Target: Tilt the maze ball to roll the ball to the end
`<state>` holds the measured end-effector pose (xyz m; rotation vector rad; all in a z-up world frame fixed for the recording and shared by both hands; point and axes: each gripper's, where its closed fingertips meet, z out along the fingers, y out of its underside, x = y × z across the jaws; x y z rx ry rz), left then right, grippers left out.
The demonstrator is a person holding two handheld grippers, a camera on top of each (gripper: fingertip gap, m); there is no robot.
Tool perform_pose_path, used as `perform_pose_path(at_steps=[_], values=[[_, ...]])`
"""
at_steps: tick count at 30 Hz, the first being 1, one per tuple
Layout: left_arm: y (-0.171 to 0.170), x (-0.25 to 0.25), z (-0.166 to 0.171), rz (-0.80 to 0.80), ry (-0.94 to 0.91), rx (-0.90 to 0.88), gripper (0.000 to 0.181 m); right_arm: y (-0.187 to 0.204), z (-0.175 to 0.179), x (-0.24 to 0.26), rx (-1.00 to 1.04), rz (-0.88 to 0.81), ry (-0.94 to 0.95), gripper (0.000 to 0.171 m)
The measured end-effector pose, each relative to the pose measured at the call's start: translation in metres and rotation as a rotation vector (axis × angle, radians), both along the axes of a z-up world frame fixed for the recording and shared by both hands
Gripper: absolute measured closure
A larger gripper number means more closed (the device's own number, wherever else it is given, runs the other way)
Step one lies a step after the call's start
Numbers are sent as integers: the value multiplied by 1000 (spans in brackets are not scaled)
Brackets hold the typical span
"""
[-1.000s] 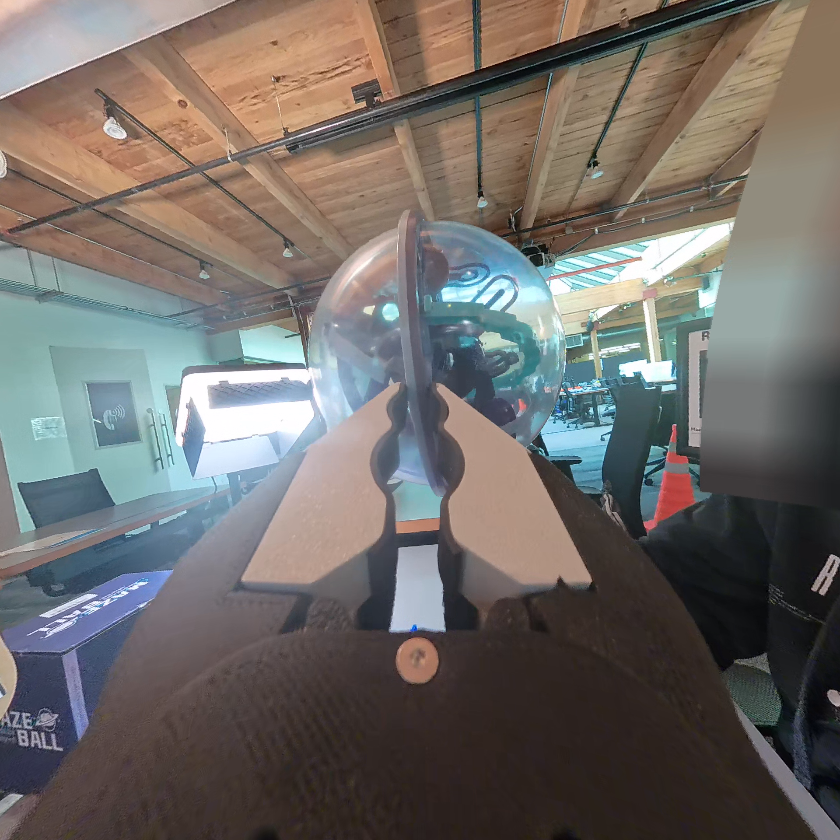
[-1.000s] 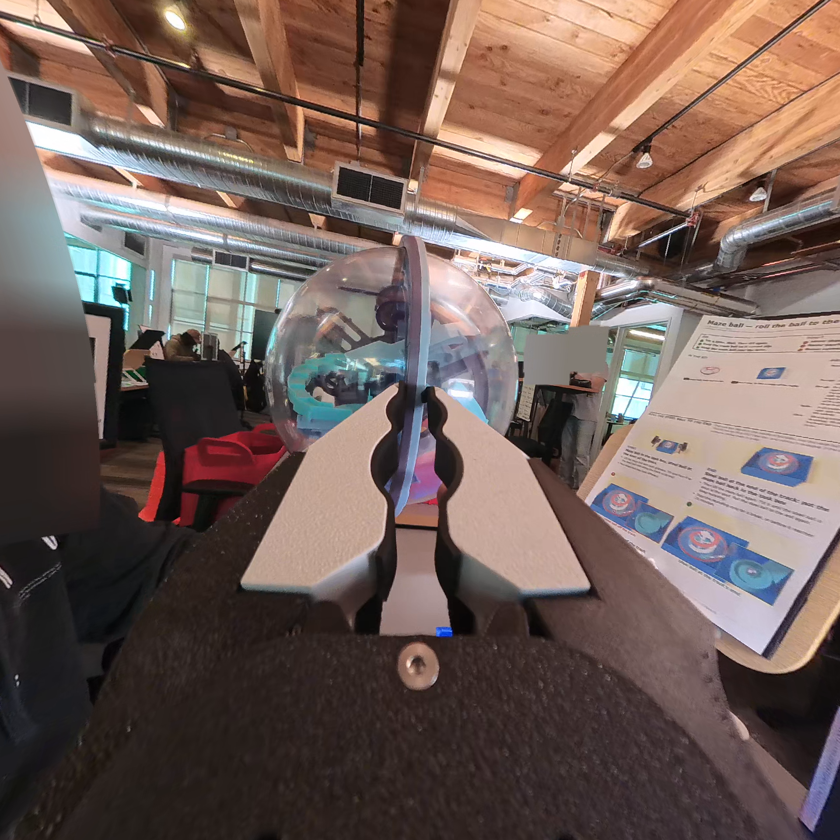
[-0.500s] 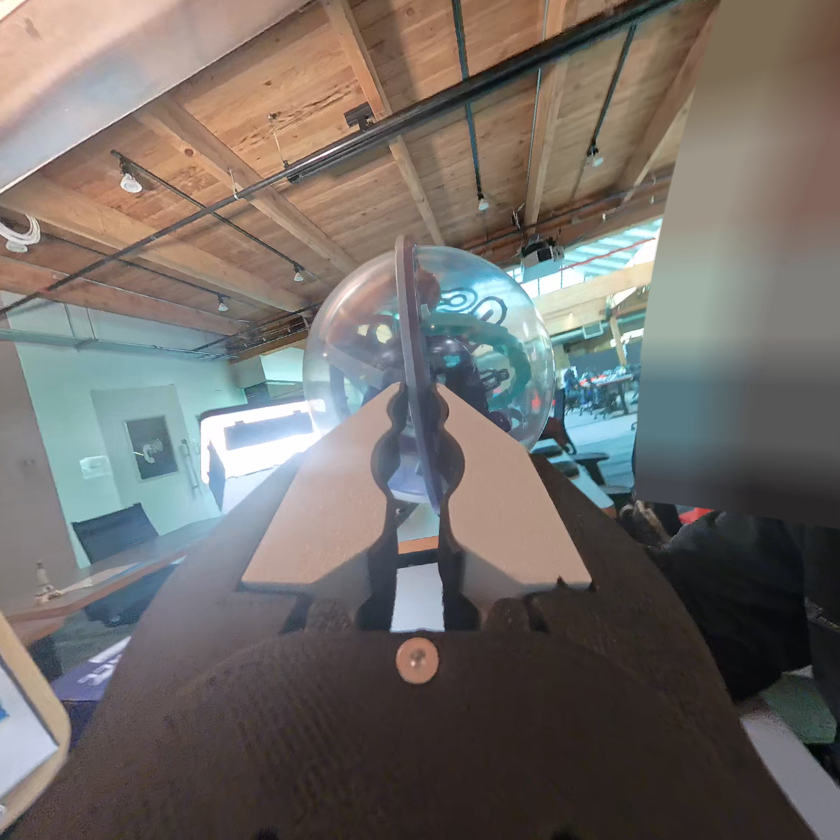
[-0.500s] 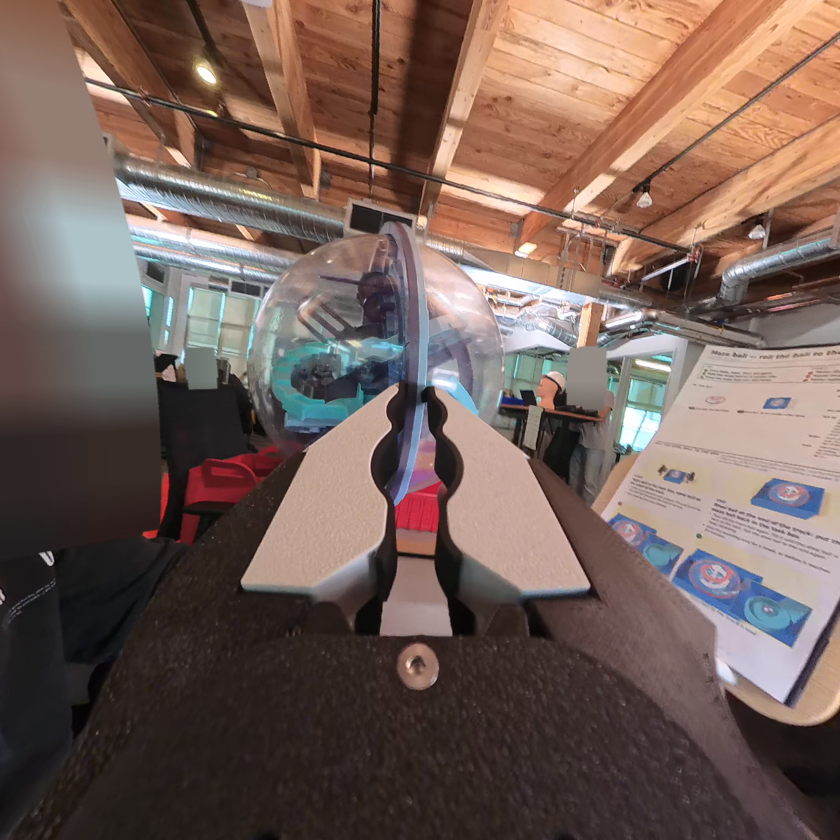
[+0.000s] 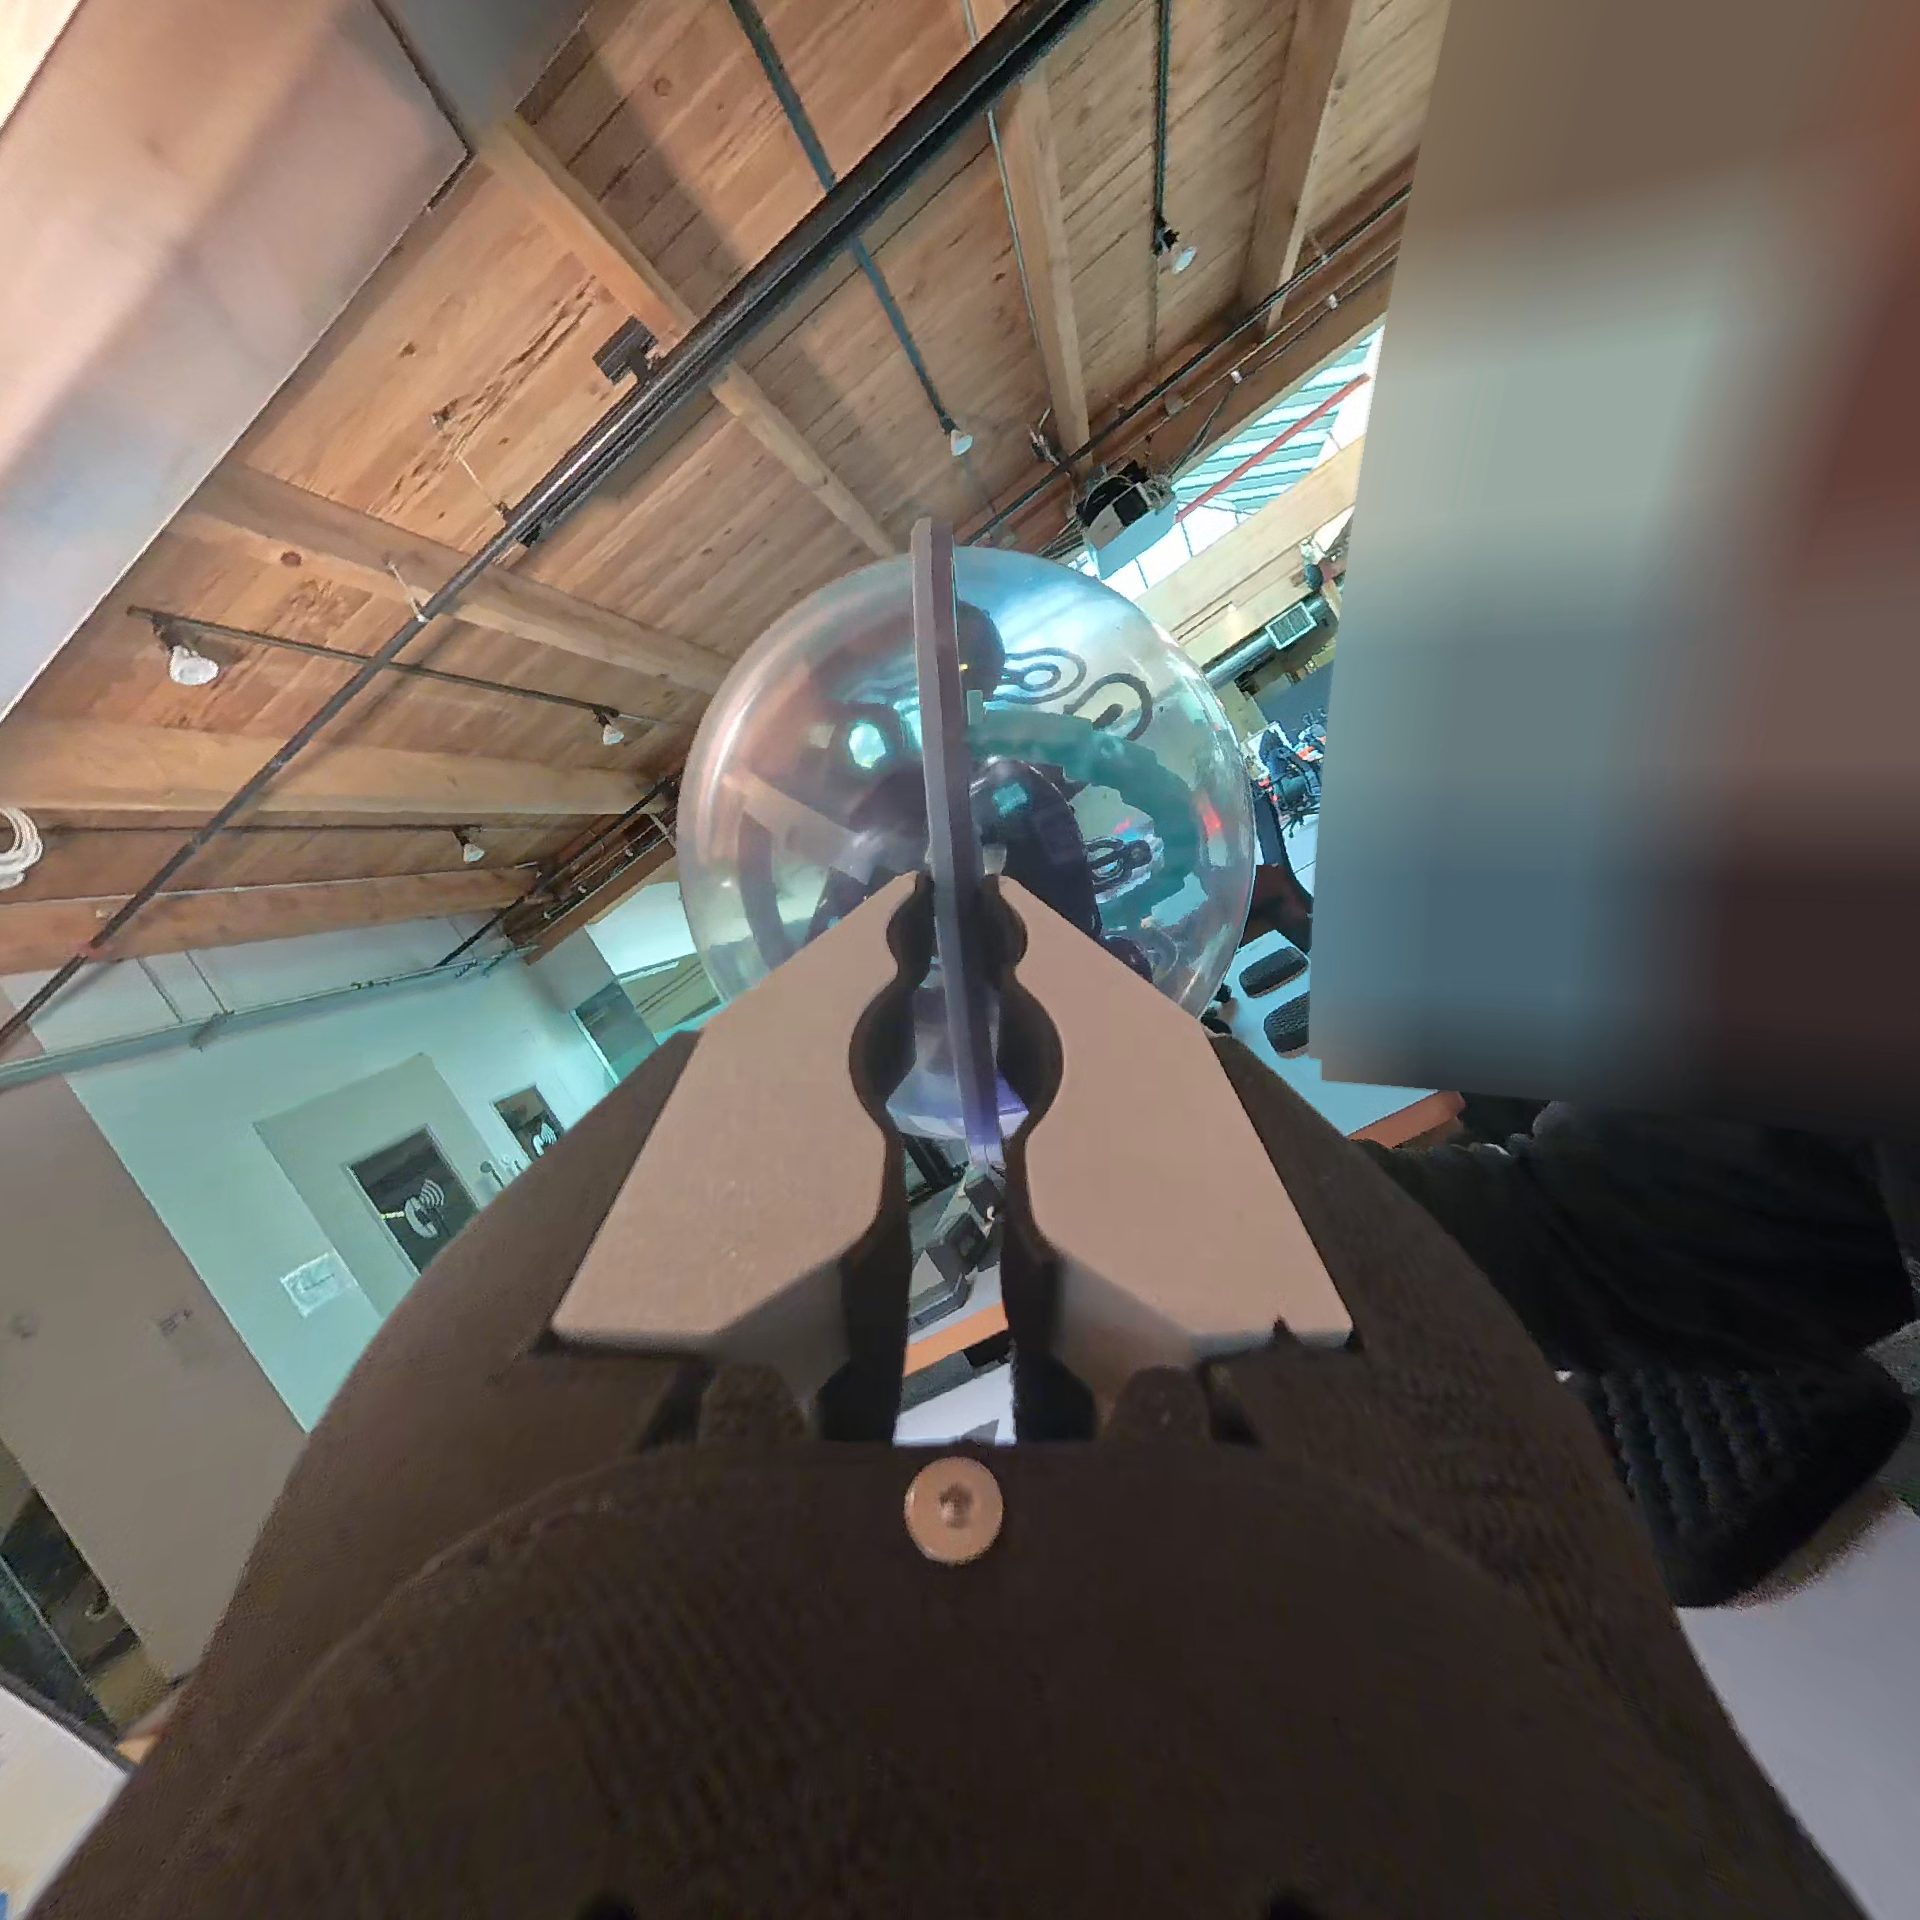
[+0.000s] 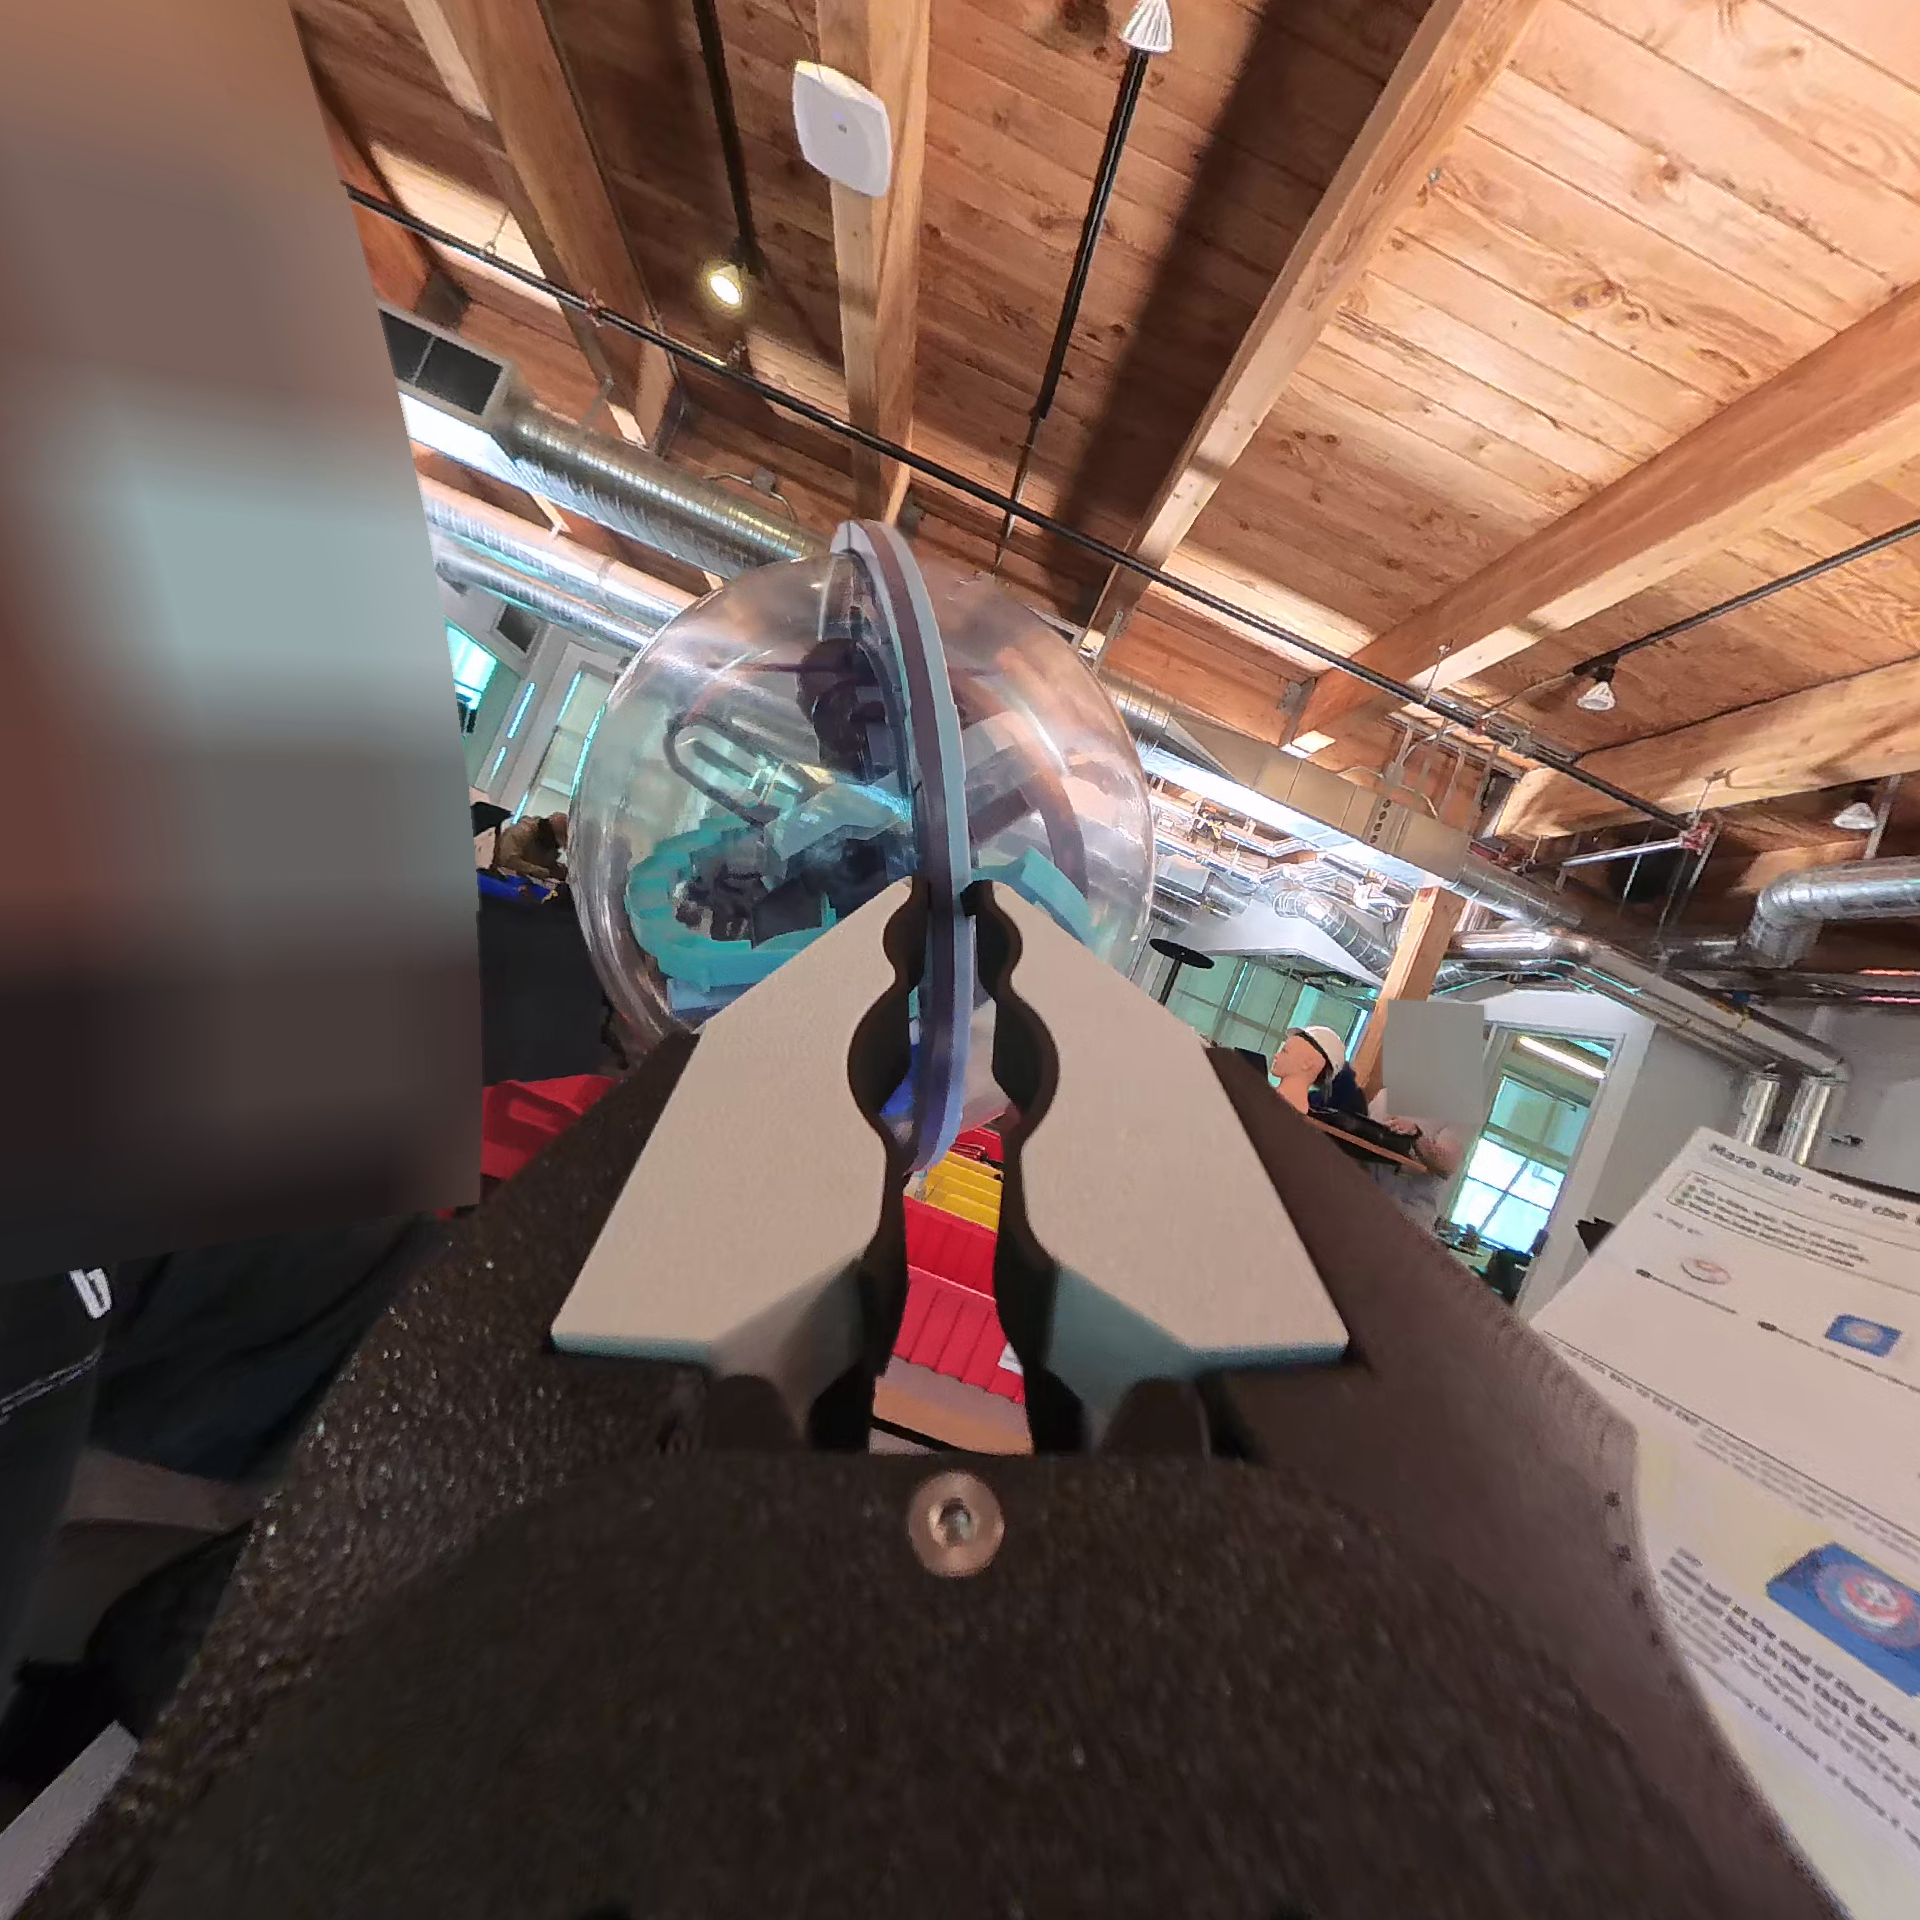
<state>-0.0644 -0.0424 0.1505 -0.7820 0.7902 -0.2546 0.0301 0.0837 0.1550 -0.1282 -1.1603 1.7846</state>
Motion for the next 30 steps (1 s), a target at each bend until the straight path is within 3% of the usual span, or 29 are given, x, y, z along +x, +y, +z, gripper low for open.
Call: perform_pose_path(at_steps=[11, 30], values=[[-17, 13, 20, 15, -10, -9, 174, -15, 16, 12, -4, -22, 17, 165], [-16, 6, 11, 33, -100, -84, 174, -14, 8, 5, -69, -59, -50, 166]])
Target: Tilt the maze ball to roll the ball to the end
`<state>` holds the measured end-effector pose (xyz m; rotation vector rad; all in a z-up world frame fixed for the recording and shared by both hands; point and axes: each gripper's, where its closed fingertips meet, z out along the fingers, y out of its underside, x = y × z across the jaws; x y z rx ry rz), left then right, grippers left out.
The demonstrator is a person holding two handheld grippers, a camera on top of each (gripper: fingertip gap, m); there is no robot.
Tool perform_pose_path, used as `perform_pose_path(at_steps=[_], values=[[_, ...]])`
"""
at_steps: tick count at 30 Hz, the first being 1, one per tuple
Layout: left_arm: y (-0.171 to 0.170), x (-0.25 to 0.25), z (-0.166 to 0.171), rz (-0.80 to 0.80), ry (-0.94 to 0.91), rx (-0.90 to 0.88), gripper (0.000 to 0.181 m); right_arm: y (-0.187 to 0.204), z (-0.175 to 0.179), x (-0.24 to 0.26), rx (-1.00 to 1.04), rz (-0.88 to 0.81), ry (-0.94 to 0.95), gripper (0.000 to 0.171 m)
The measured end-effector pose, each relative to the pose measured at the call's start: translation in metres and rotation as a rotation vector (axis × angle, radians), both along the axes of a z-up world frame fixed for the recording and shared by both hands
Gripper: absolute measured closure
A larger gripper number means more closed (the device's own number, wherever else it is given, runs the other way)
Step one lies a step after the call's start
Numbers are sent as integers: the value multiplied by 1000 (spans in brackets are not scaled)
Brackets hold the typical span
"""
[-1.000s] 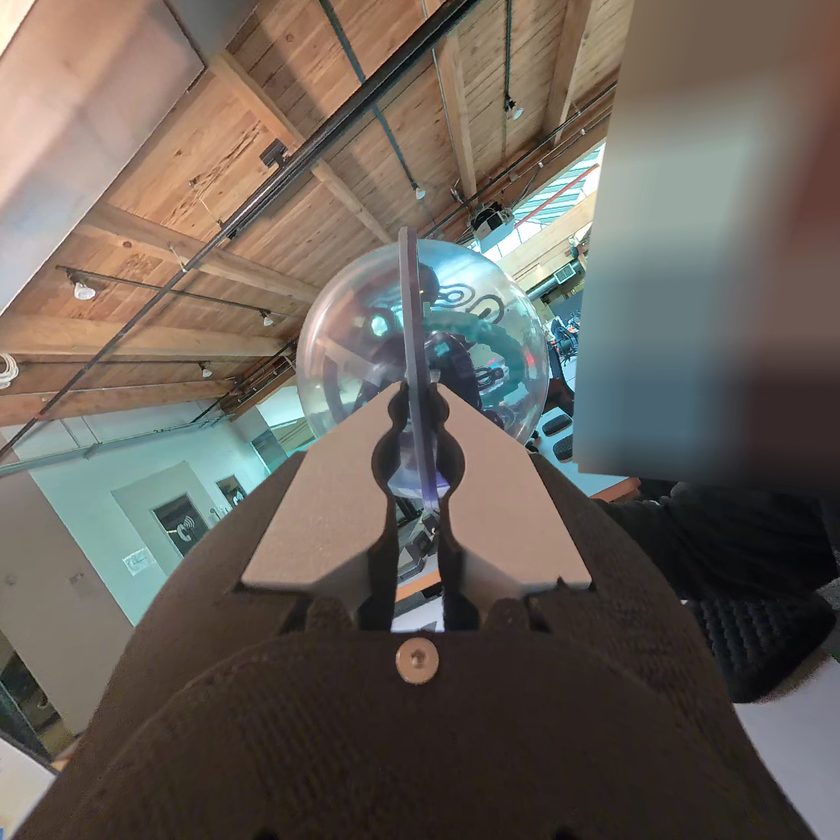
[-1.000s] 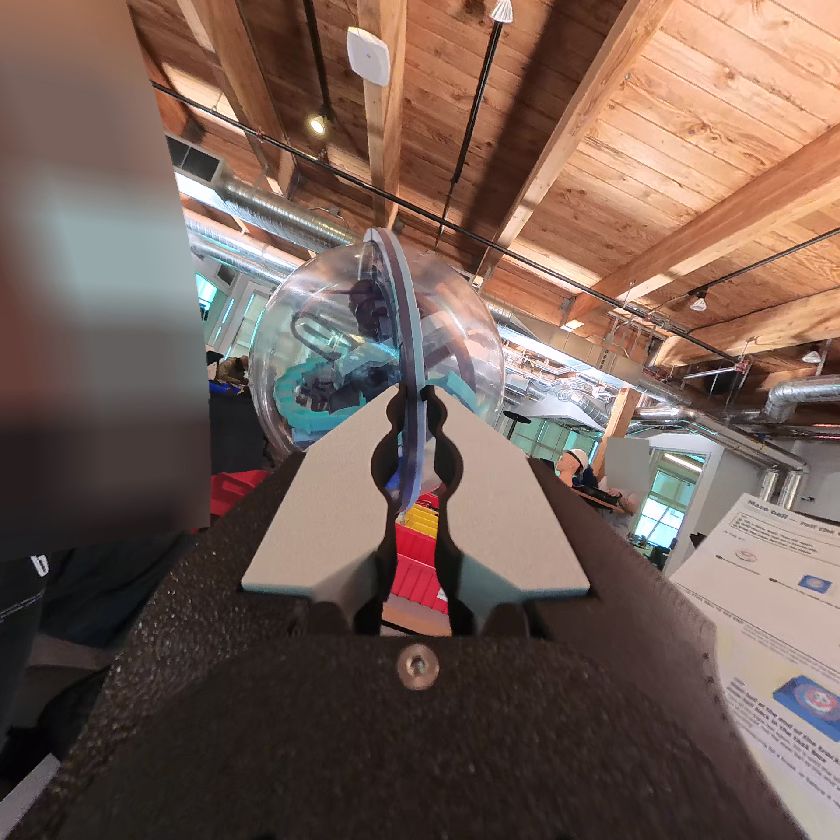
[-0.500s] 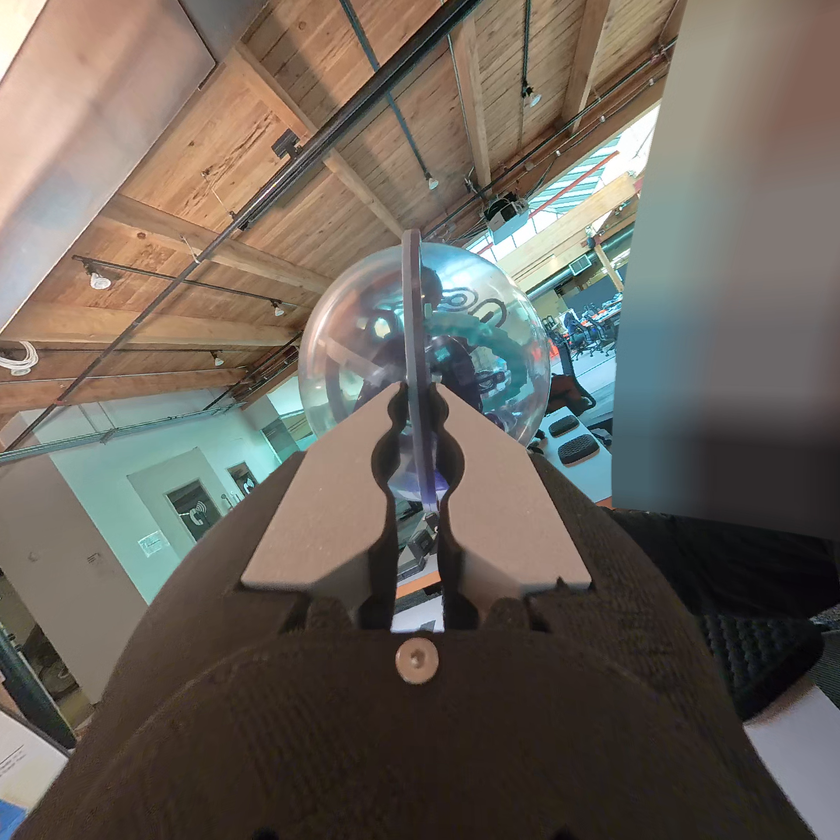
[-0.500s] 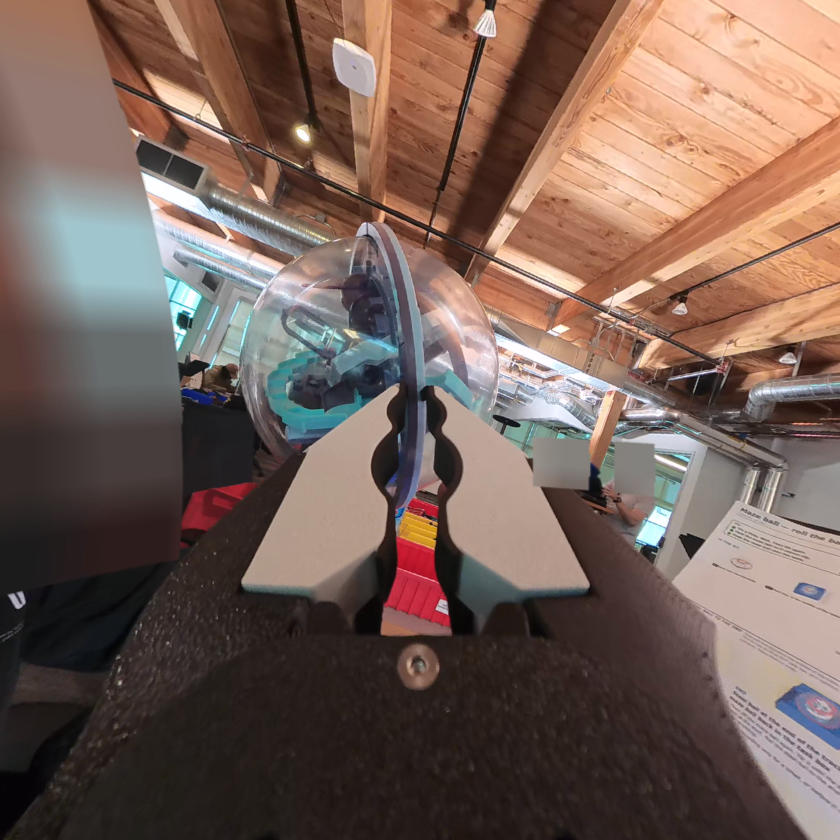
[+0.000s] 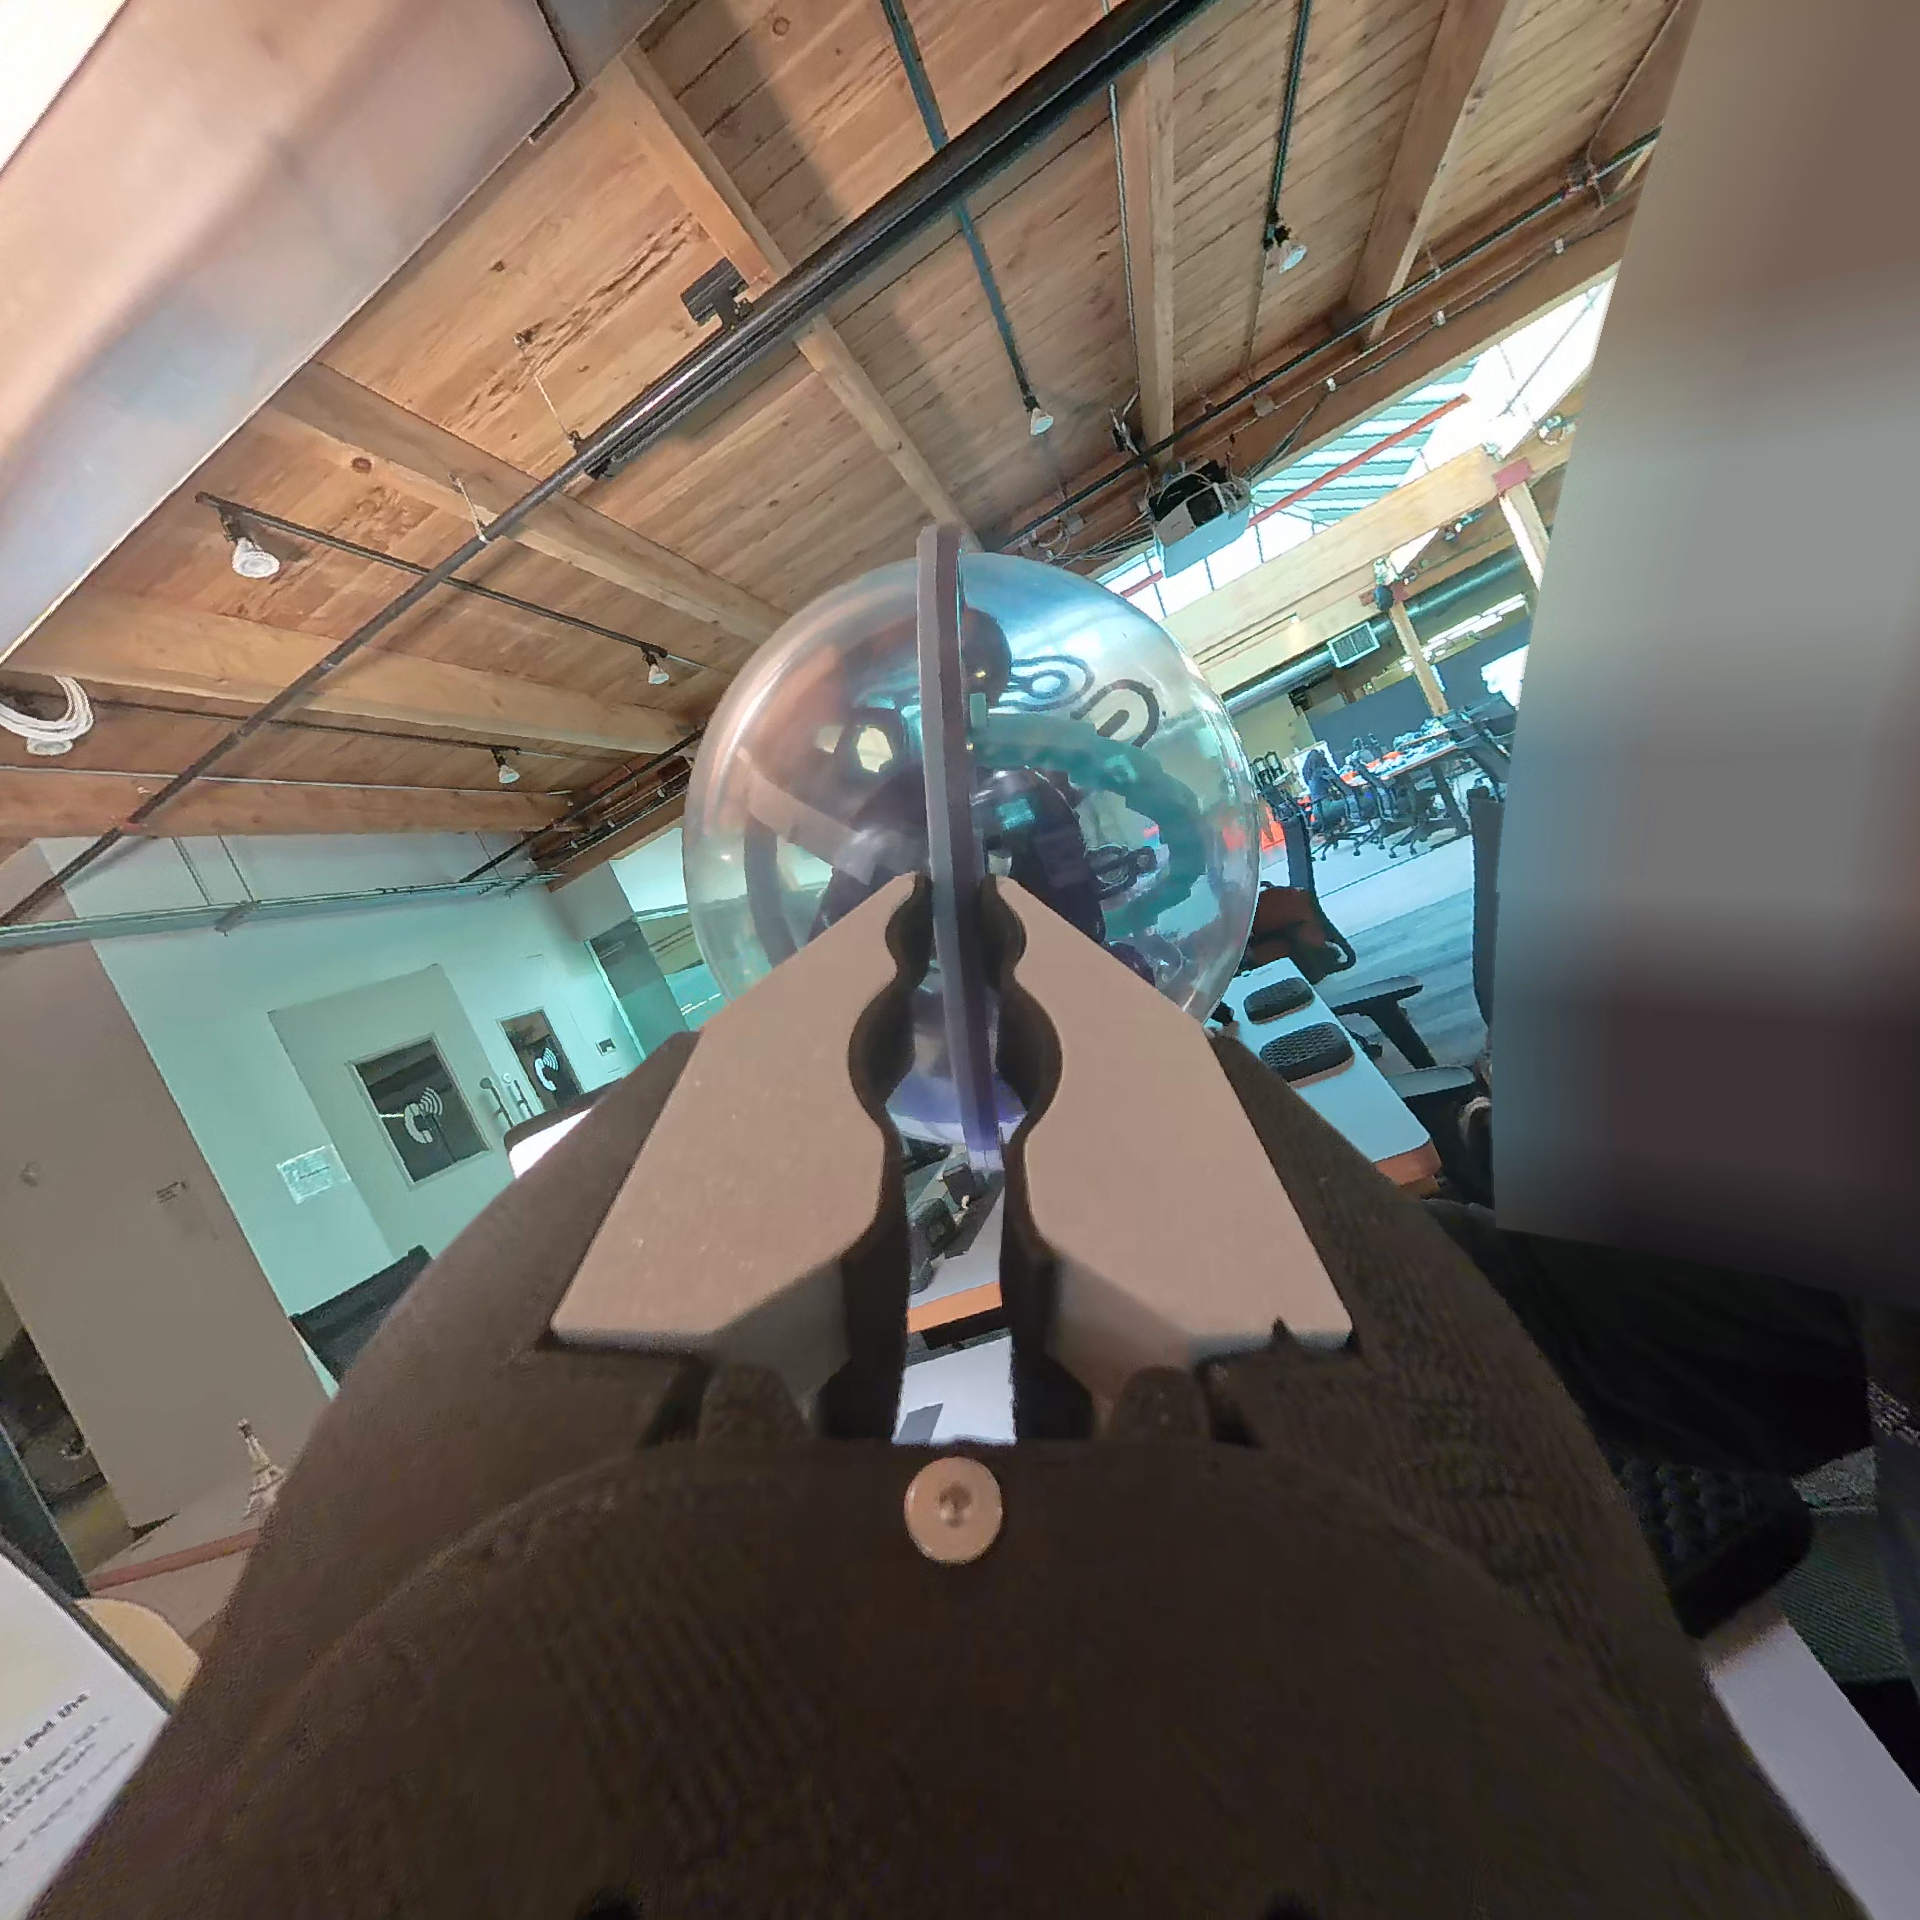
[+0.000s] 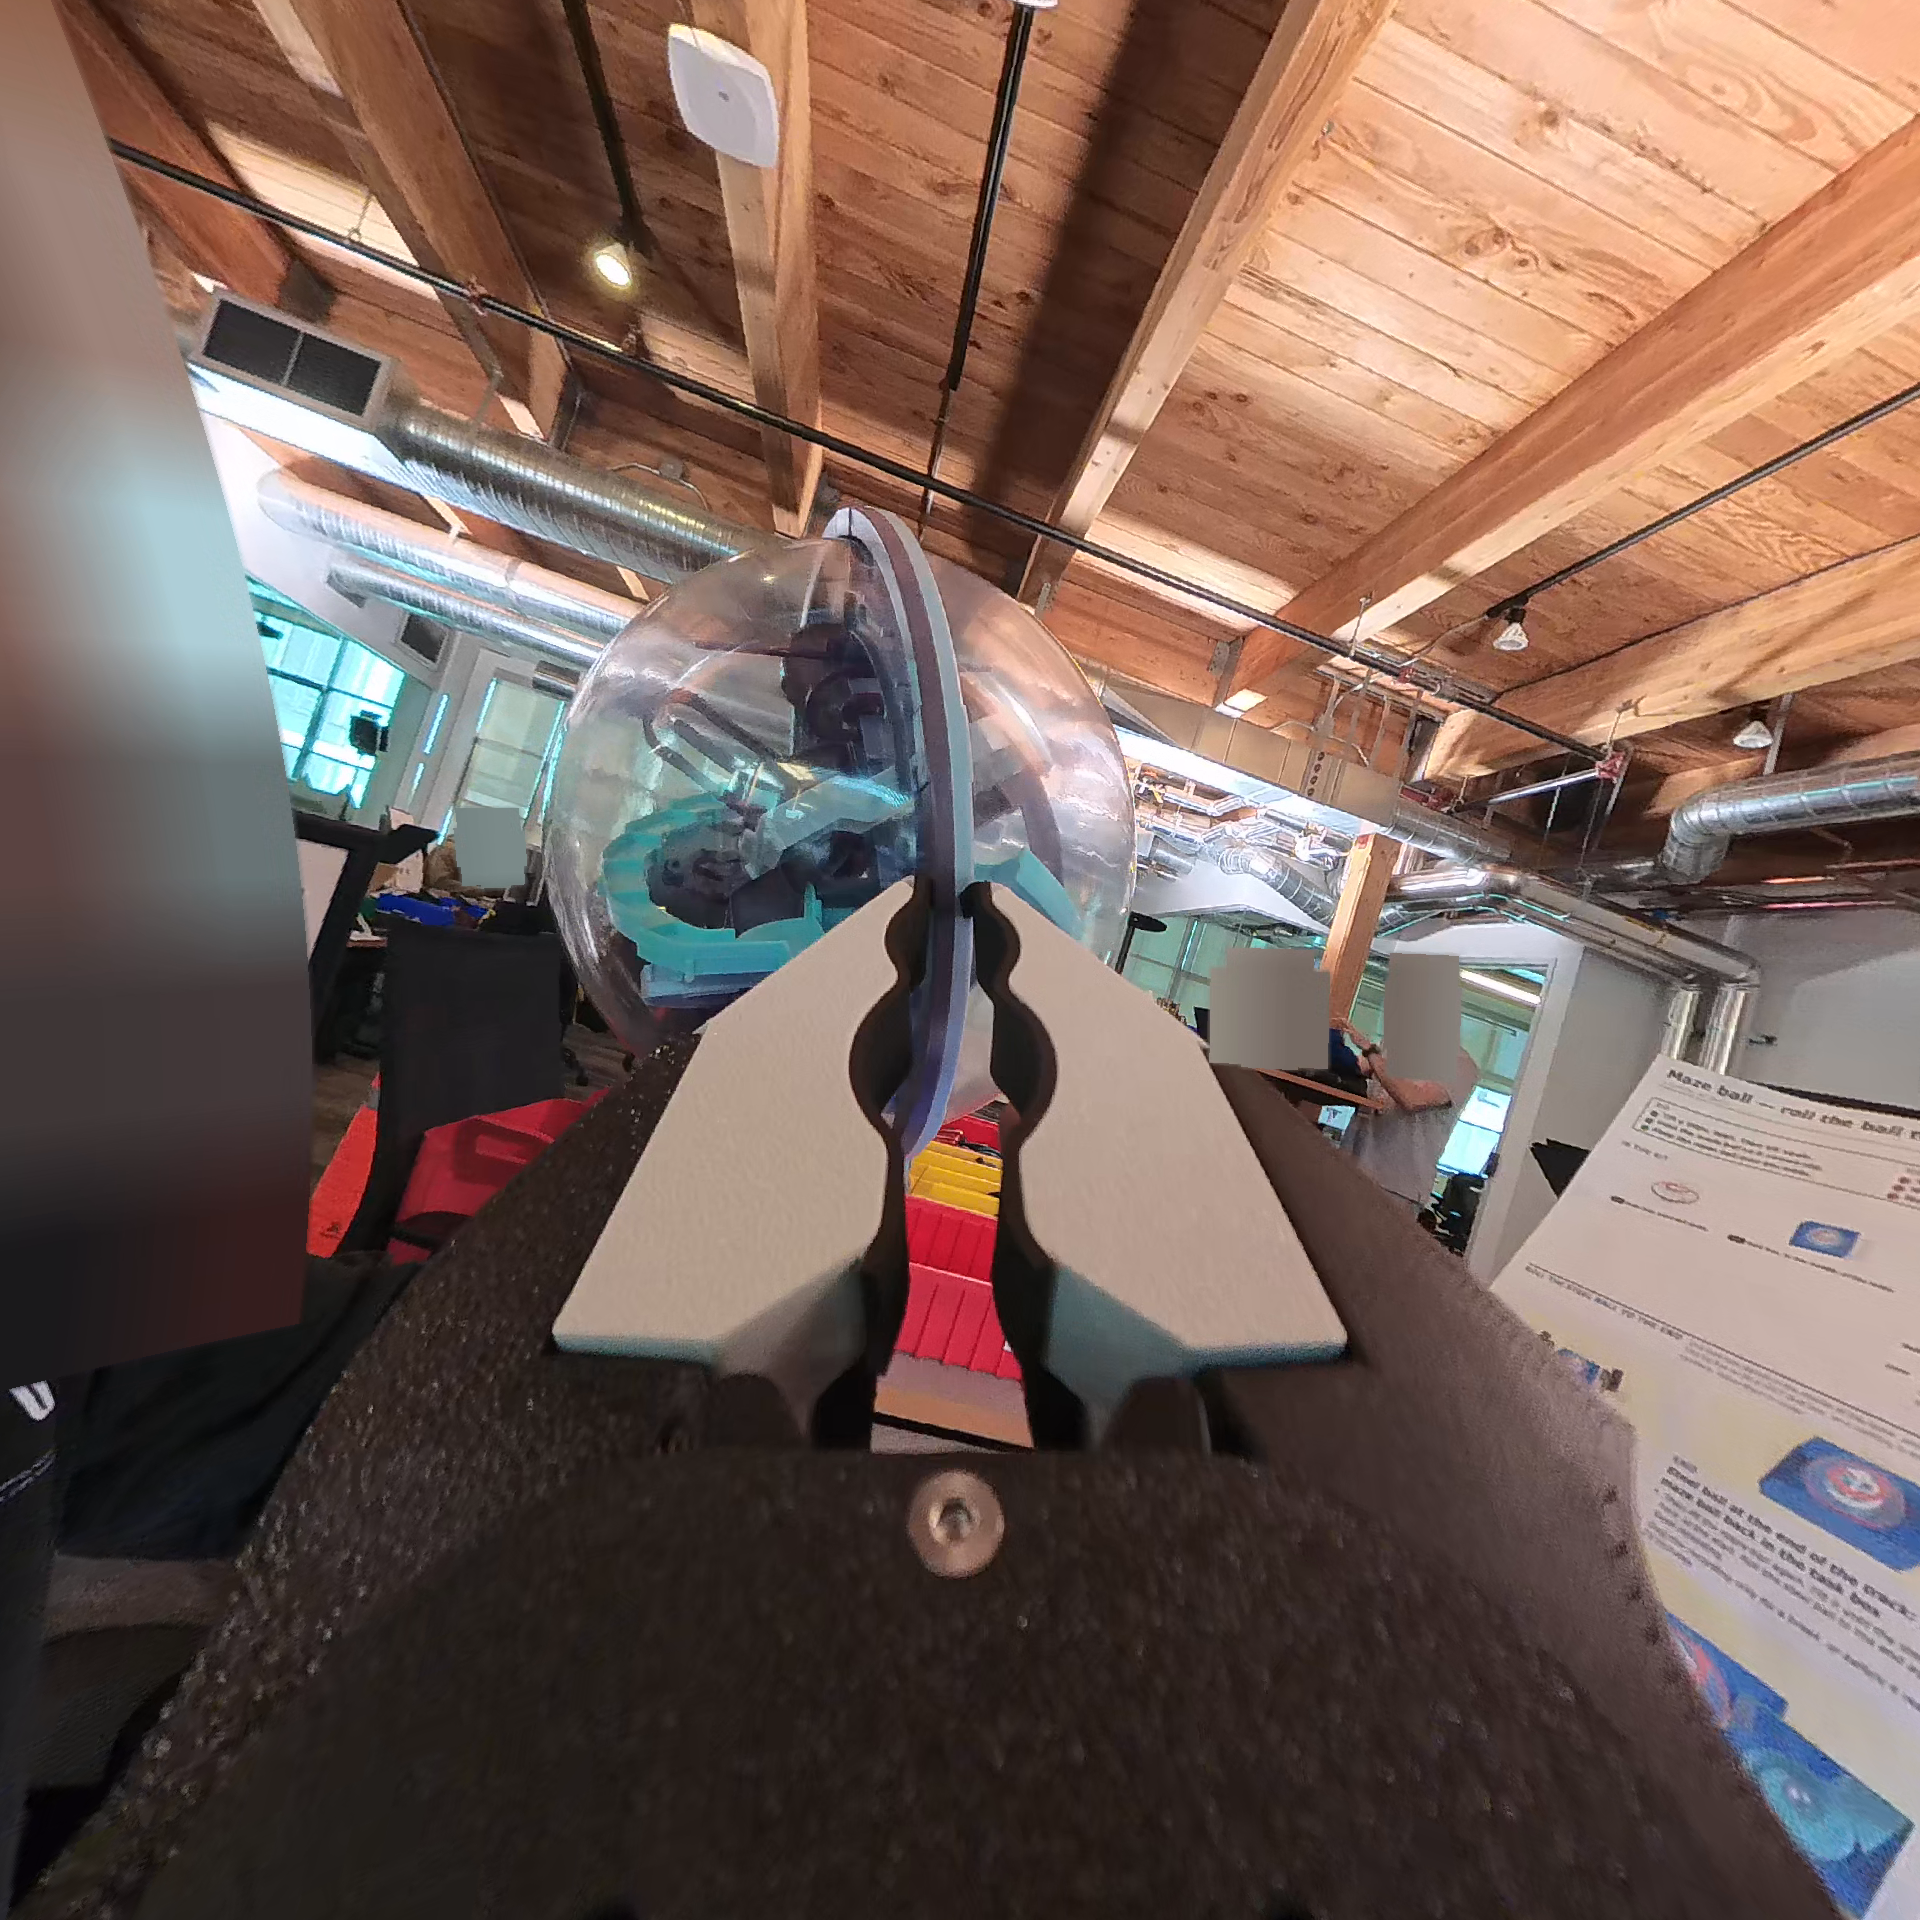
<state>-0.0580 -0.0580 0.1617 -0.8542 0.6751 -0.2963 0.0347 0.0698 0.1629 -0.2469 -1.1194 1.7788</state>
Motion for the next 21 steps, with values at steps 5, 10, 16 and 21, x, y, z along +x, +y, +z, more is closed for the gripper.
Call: perform_pose_path(at_steps=[5, 10, 16, 21], values=[[7, -3, -6, 2, -28, -34, 174, 6, -5, -2, -22, -10, -22, 165], [13, -6, -14, -8, -70, -68, 174, 11, -12, -4, -42, -19, -42, 166], [23, -11, -32, -22, -145, -130, 173, 20, -34, -7, -85, -41, -99, 166], [35, -16, -59, -55, -223, -201, 174, 29, -62, -9, -135, -57, -161, 166]])
